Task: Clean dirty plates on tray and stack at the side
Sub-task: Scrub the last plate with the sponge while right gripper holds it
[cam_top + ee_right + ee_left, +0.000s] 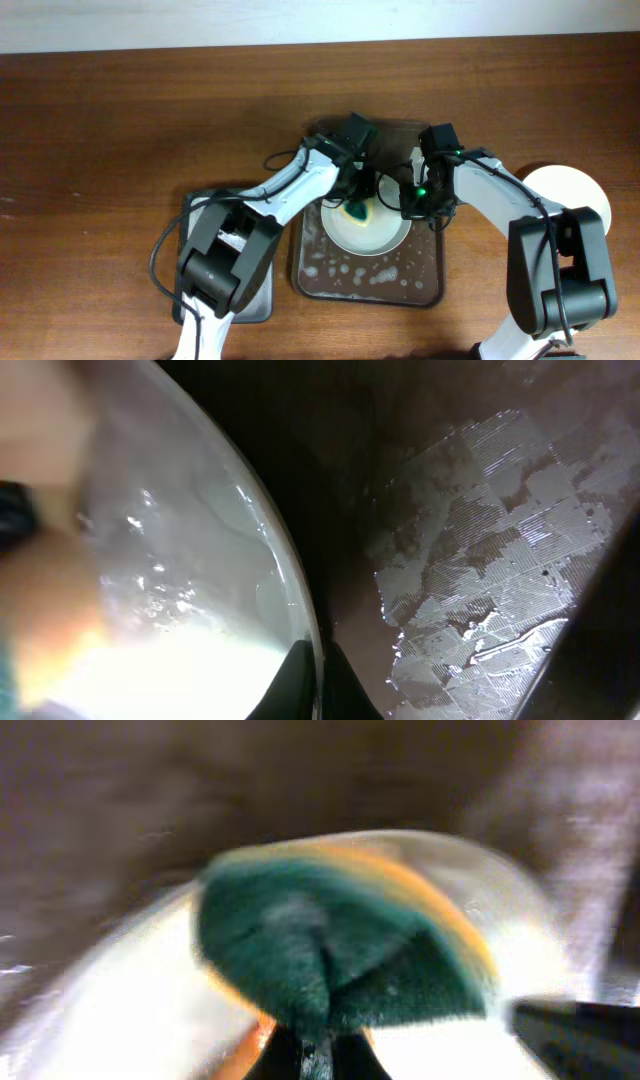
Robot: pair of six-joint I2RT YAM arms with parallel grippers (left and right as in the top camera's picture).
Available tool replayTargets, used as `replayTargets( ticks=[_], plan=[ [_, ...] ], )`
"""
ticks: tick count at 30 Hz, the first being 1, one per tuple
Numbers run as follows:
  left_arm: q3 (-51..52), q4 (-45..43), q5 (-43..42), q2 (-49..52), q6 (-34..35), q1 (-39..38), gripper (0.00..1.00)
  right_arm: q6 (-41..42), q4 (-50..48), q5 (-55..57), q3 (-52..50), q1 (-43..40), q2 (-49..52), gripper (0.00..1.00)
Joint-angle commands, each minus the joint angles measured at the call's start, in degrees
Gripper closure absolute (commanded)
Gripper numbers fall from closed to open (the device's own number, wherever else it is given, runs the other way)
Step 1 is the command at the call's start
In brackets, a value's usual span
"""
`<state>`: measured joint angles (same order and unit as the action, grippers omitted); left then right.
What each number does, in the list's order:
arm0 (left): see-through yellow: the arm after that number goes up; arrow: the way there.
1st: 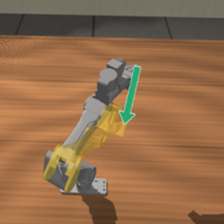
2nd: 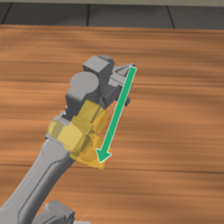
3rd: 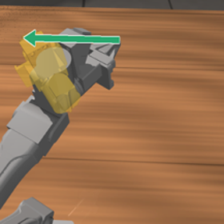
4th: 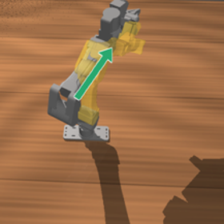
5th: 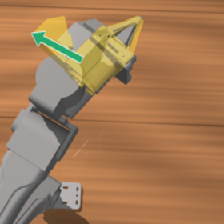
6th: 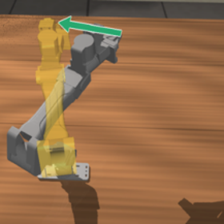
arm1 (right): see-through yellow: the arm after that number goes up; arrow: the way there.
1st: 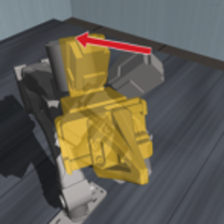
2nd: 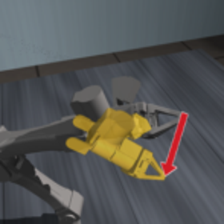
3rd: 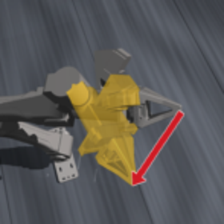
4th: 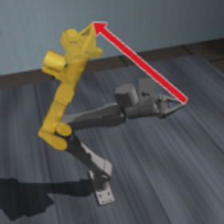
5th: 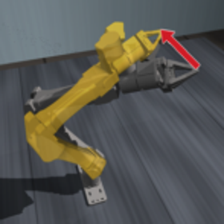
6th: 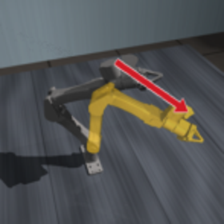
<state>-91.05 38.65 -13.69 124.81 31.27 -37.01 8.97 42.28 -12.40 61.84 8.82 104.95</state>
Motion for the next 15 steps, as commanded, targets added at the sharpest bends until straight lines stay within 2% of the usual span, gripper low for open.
replayTargets(
  ticks=[1, 5, 8, 12, 14, 15],
  plan=[
    [0.2, -3.3, -7.6, 1.6, 2.7, -4.8, 1.00, -1.3, 1.4, 5.4, -1.5, -0.2, 2.1, 0.96],
    [0.2, 0.4, -6.5, 1.7, 2.6, -4.3, 1.00, -1.3, 1.7, 5.4, -1.5, -0.2, 2.1, 0.96],
    [0.2, 8.7, 2.4, 1.6, 2.4, -1.8, 1.00, -1.3, 1.8, 5.4, -1.5, -0.2, 2.1, 0.96],
    [0.1, 16.7, 13.7, 1.3, -1.4, 2.7, 1.00, -1.3, 1.8, 5.4, -1.5, -0.2, 2.1, 0.96],
    [0.1, 18.0, 20.2, 1.2, -1.4, 4.5, 1.00, -1.3, 1.8, 5.4, -1.5, -0.2, 2.1, 0.96],
    [0.0, 18.1, 20.6, 1.1, -1.4, 5.4, 1.00, -1.3, 1.8, 5.4, -1.5, -0.2, 2.1, 0.96]
  ],
)
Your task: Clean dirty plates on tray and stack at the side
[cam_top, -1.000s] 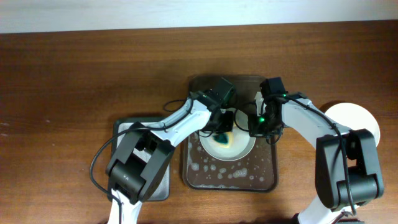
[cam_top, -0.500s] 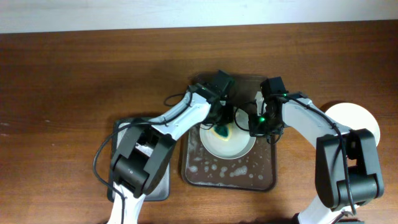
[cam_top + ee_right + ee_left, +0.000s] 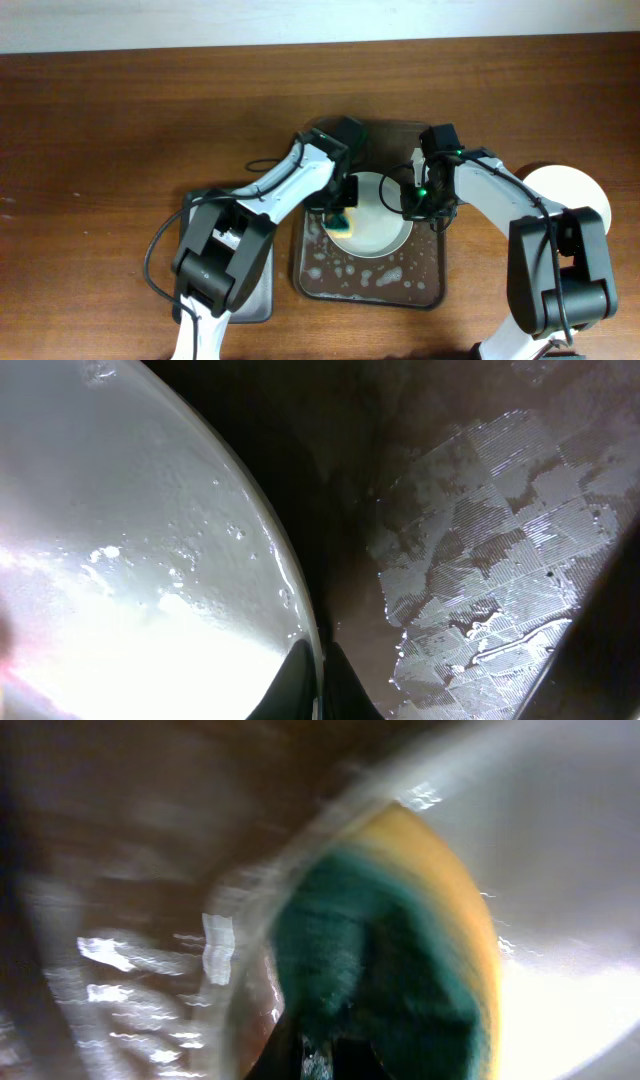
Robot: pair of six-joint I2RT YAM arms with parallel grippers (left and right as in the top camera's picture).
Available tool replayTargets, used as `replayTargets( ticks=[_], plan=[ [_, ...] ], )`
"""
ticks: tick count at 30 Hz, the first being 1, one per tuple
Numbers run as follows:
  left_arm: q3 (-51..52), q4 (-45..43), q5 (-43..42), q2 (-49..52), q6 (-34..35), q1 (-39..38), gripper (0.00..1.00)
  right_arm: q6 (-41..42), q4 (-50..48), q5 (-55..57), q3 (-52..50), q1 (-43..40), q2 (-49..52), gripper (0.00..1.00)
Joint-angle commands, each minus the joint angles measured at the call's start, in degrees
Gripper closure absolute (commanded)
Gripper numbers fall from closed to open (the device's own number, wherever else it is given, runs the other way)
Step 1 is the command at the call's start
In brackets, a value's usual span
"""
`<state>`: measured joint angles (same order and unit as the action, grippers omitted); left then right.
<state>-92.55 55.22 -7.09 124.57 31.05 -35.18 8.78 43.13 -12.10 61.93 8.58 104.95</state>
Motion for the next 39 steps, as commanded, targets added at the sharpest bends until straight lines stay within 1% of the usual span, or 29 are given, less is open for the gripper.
replayTargets(
  ticks=[1, 3, 5, 6, 7, 9, 10, 11, 12, 13, 14, 16, 17, 20, 22, 24, 28, 29, 32, 33, 36, 37, 38, 39],
  plan=[
    [0.7, 2.3, 13.9, 1.0, -1.2, 4.3, 1.00, -1.1, 1.0, 5.1, -1.6, 0.0, 2.1, 0.96],
    [-0.9, 3.6, 12.1, -0.7, -2.3, 4.6, 1.00, -1.1, 1.0, 5.1, -1.6, 0.0, 2.1, 0.96],
    [-2.3, 3.6, 6.7, -4.0, -5.7, 4.6, 1.00, -1.0, 1.3, 5.0, -1.6, 0.0, 1.7, 0.96],
    [-3.0, 3.6, 3.2, -8.7, -8.6, 4.7, 1.00, -1.1, 2.0, 5.1, -1.6, 0.0, 0.1, 0.96],
    [-3.0, 3.9, 2.5, -11.4, -9.8, 4.9, 1.00, -1.1, 2.4, 5.3, -1.6, 0.0, -0.8, 0.96],
    [-3.0, 5.7, 2.4, -17.4, -11.8, 6.1, 1.00, -1.1, 3.4, 5.3, -1.6, 0.0, -3.5, 0.96],
    [-3.0, 7.8, 2.5, -21.7, -13.7, 8.0, 1.00, -1.1, 4.0, 5.4, -1.6, 0.0, -6.3, 0.96],
    [-3.0, 9.8, 3.4, -24.5, -14.5, 9.9, 1.00, -1.0, 4.4, 5.7, -1.6, 0.0, -8.7, 0.96],
    [-3.0, 12.1, 6.8, -26.5, -15.8, 12.1, 1.00, -1.0, 4.9, 6.2, -1.6, 0.1, -11.1, 0.96],
    [-3.0, 14.0, 9.4, -27.3, -16.3, 13.8, 1.00, -1.0, 5.3, 6.6, -1.6, 0.1, -13.3, 0.96],
    [-3.0, 17.4, 9.6, -27.6, -17.6, 17.0, 1.00, -1.0, 6.1, 7.1, -1.6, 0.1, -17.1, 0.96],
    [-1.7, 20.3, 6.3, -27.6, -19.4, 20.8, 1.00, -1.0, 7.0, 8.2, -1.6, 0.2, -22.1, 0.96],
    [0.6, 20.2, 3.2, -27.7, -21.7, 22.7, 1.00, -1.0, 7.7, 9.0, -1.6, 0.5, -25.2, 0.96],
    [10.3, 15.3, 2.7, -27.8, -22.2, 24.1, 1.00, -1.0, 9.7, 13.9, -1.6, 3.7, -32.6, 0.96],
    [19.5, 10.1, 1.9, -27.9, -22.1, 24.1, 1.00, -1.0, 11.2, 19.6, -1.6, 7.3, -35.6, 0.96],
    [23.6, 7.4, 1.8, -28.0, -21.6, 24.2, 1.00, -1.0, 12.7, 24.2, -1.6, 10.7, -36.3, 0.96],
    [24.6, 6.4, 1.9, -30.5, -21.5, 24.2, 1.00, 2.3, 15.0, 40.2, -1.5, 18.0, -36.2, 0.96],
    [24.6, 6.2, 1.9, -32.0, -21.6, 24.2, 0.97, 2.6, 15.1, 42.4, -1.2, 19.9, -36.2, 0.96],
    [24.9, 6.1, 2.4, -36.2, -21.6, 24.2, 0.93, 2.6, 15.3, 47.9, -0.8, 24.6, -36.2, 0.96],
    [26.0, 6.0, 2.4, -37.4, -21.6, 24.2, 0.92, 2.6, 15.4, 53.7, -0.9, 27.7, -36.2, 0.96],
    [30.4, 2.8, 4.1, -37.6, -21.5, 24.2, 0.92, 2.6, 15.5, 61.8, -0.9, 32.9, -36.2, 0.96],
    [32.8, 0.1, 3.9, -37.6, -21.1, 24.5, 0.89, 2.6, 15.6, 63.8, -0.8, 34.5, -36.2, 0.96],
    [34.7, -2.4, 3.8, -37.6, -20.1, 24.9, 0.82, 2.6, 15.7, 65.3, -0.8, 36.1, -36.2, 0.96],
    [34.7, -2.7, 3.6, -37.6, -20.0, 25.4, 0.77, 2.6, 15.9, 66.8, -0.8, 37.8, -36.2, 0.96]
  ],
)
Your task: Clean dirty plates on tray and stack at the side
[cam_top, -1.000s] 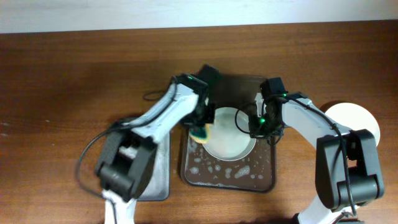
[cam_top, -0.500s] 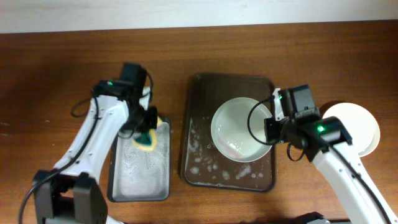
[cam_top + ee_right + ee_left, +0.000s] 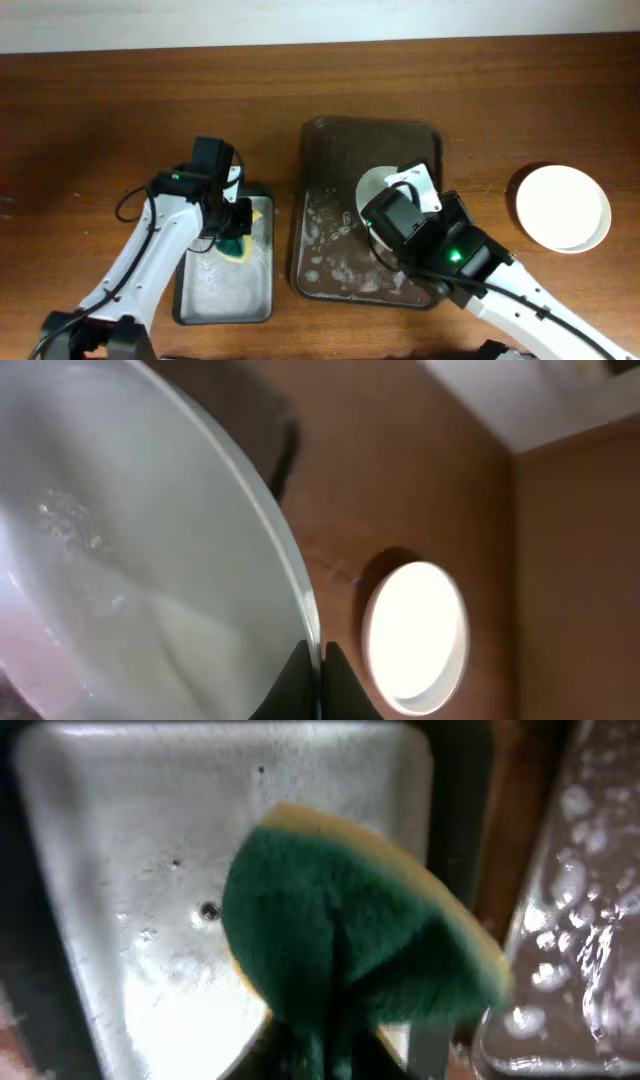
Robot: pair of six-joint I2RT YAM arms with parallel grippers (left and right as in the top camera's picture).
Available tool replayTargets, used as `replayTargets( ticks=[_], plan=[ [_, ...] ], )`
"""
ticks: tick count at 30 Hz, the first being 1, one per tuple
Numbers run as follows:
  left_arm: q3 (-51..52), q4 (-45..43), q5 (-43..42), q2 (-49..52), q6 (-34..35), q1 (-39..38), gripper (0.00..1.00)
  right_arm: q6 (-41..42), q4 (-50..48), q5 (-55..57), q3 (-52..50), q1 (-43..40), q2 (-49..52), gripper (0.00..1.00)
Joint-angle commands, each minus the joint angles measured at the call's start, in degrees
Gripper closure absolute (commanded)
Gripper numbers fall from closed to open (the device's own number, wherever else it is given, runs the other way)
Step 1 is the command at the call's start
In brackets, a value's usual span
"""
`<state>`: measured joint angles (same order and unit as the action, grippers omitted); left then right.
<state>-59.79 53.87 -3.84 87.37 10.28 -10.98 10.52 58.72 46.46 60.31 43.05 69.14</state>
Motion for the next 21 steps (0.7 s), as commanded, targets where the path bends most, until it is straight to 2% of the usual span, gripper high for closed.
replayTargets(
  ticks=[1, 3, 7, 8, 9, 10, 11, 21],
  plan=[
    [1.4, -1.4, -0.4, -0.9, 0.8, 1.7, 0.67, 0.9, 0.7, 9.9, 0.8, 4.6, -0.4, 0.96],
    [0.3, -1.1, -2.5, -3.1, 0.7, 2.4, 0.49, 0.9, 1.9, 13.8, 0.8, 7.4, -0.4, 0.96],
    [-0.4, -1.1, -6.0, -9.9, 0.7, 2.5, 0.42, 0.9, 4.4, 16.7, 0.8, 12.3, -0.5, 0.96],
    [-0.4, -1.1, -6.1, -11.9, 0.7, 2.5, 0.37, 0.9, 4.3, 17.7, 0.8, 13.3, -0.5, 0.96],
    [-0.4, -1.2, -6.1, -14.5, 0.7, 2.5, 0.30, 0.9, 4.3, 18.6, 0.8, 13.7, -0.5, 0.96],
    [-0.4, -1.2, -6.1, -15.5, 0.7, 2.5, 0.12, 0.9, 4.3, 18.8, 0.8, 13.9, -0.6, 0.96],
    [-0.4, -1.2, -6.0, -16.4, 0.7, 2.5, 0.00, 0.9, 4.3, 18.7, 1.0, 13.9, -0.5, 0.96],
    [-0.4, -1.6, -6.0, -16.7, 0.7, 2.5, 0.00, 0.9, 3.9, 18.7, 2.3, 13.9, -0.5, 0.96]
  ],
)
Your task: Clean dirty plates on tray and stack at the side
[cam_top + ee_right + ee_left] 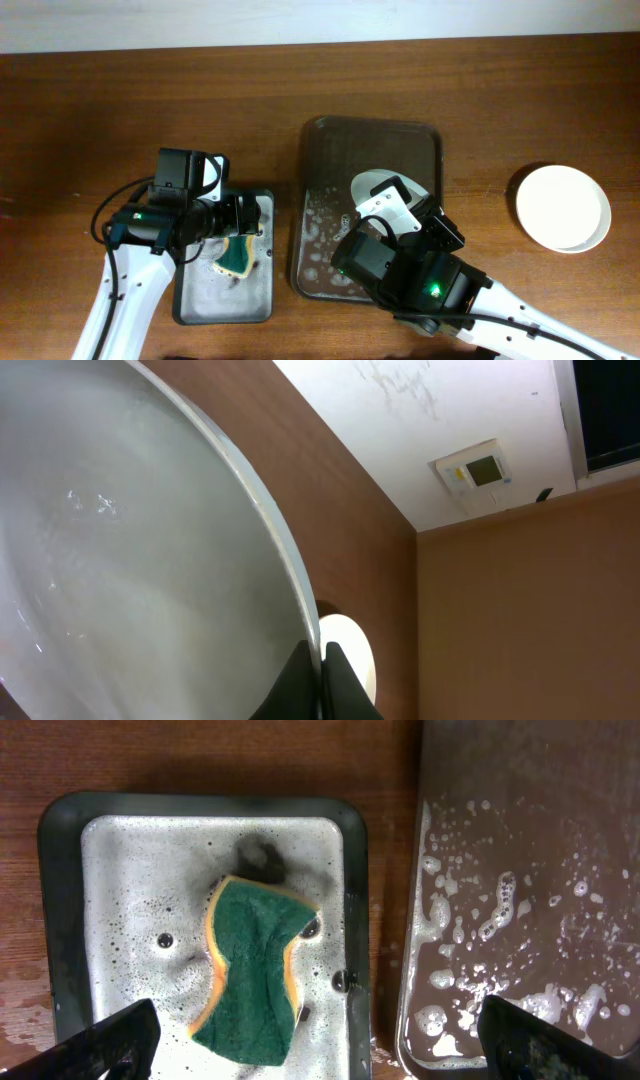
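A green and yellow sponge (250, 965) lies in the small grey tray (120, 860), also seen as the sponge (237, 258) from overhead. My left gripper (320, 1048) hangs above it, open wide, holding nothing; overhead it is the left gripper (245, 215). My right gripper (322, 668) is shut on the rim of a wet white plate (130, 560). That plate (373, 187) is held tilted on edge above the soapy brown tray (420, 140).
A clean white plate (562, 207) sits on the wooden table at the far right, glimpsed past the held rim as the white plate (352, 652). Foam and water cover the brown tray floor (520, 870). The grey tray (200, 300) lies left of it.
My left gripper was shut on the sponge over the grey tray; now it is open and higher, with the sponge lying in that tray. The right gripper still holds the plate, tilted further up.
First the left gripper held the sponge on the plate in the brown tray while the right gripper pinched the plate's rim. Then the sponge was at the plate's left edge. Later the sponge was over the grey tray and the plate lifted; now the sponge is released.
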Robot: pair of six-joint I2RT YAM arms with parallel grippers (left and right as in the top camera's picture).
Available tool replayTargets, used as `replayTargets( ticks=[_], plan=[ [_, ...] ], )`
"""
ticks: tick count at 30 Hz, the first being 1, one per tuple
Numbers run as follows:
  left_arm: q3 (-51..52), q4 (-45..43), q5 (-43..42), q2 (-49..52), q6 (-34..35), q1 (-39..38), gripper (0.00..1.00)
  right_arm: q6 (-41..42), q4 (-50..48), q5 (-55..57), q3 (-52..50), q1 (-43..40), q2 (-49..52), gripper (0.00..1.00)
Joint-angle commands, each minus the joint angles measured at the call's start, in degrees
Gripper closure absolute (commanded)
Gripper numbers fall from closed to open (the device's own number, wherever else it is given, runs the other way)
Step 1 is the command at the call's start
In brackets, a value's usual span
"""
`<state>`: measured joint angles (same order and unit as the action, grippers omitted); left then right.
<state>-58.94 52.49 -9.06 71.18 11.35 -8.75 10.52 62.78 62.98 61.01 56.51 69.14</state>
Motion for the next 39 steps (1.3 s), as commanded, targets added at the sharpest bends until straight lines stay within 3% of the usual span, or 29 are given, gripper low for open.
replayTargets(
  ticks=[1, 17, 19, 20, 21, 22, 23, 24, 25, 27, 29, 30, 33, 35, 37, 39],
  plan=[
    [-1.2, -0.2, -0.8, -0.5, -0.3, 0.3, 0.00, 1.3, -0.2, 2.2, 1.6, 0.5, -0.5, 0.96],
    [-1.2, -0.2, -0.8, -0.5, -0.3, 0.3, 0.00, 4.7, -2.7, -1.4, 1.6, 0.5, -0.5, 0.96],
    [-1.2, -0.2, -0.8, -0.5, -0.3, 0.3, 0.00, 3.4, -0.7, 3.2, 1.6, -0.2, -0.5, 0.96],
    [-1.2, -0.2, -0.8, -0.5, -0.3, 0.3, 0.00, 6.7, -1.3, 4.7, 1.6, -1.5, -0.5, 0.96],
    [-1.2, -0.2, -0.8, -0.5, -0.3, 0.3, 0.00, 3.5, -3.7, -0.9, 1.6, -1.8, -0.5, 0.96],
    [-1.2, -0.2, -0.8, -0.5, -0.3, 0.3, 0.00, -1.7, -2.4, 0.7, 1.6, -1.9, -0.5, 0.96],
    [-1.2, -0.2, -0.8, -0.5, -0.3, 0.3, 0.00, 0.4, -0.5, 7.3, 1.6, -2.6, -0.5, 0.96],
    [-1.2, -0.2, -0.8, -0.5, -0.3, 0.3, 0.00, 4.0, -2.4, 7.1, 1.8, -3.3, -0.5, 0.96],
    [-1.2, -0.2, -0.8, -0.5, -0.3, 0.3, 0.00, 0.7, -3.7, 2.4, 1.8, -3.2, -0.5, 0.96],
    [-1.2, -0.2, -0.8, -0.5, -0.3, 0.3, 0.00, 2.5, -2.0, 5.8, 1.8, -4.3, -0.5, 0.96],
    [-1.2, -0.2, -0.8, -0.5, -0.3, 0.3, 0.00, 2.3, -5.6, -5.9, 1.9, -5.2, -0.5, 0.96],
    [-1.2, -0.2, -0.8, -0.5, -0.3, 0.3, 0.00, 4.4, -4.6, -6.3, 1.9, -5.8, -0.5, 0.96],
    [-1.2, -0.2, -0.8, -0.5, -0.3, 0.3, 0.00, 16.3, -4.8, -18.8, 1.9, -12.5, -0.5, 0.96],
    [-1.2, -0.2, -0.8, -0.5, -0.3, 0.3, 0.00, 16.5, -6.6, -35.7, 2.3, -25.4, -0.7, 0.96],
    [-1.2, -0.2, -0.8, -0.5, -0.3, 0.3, 0.00, 13.5, -7.1, -45.5, 3.4, -35.5, -0.7, 0.96],
    [-1.2, -0.2, -0.8, -0.5, -0.3, 0.3, 0.00, 8.6, -8.4, -58.9, 3.9, -51.6, -0.6, 0.96]
  ],
)
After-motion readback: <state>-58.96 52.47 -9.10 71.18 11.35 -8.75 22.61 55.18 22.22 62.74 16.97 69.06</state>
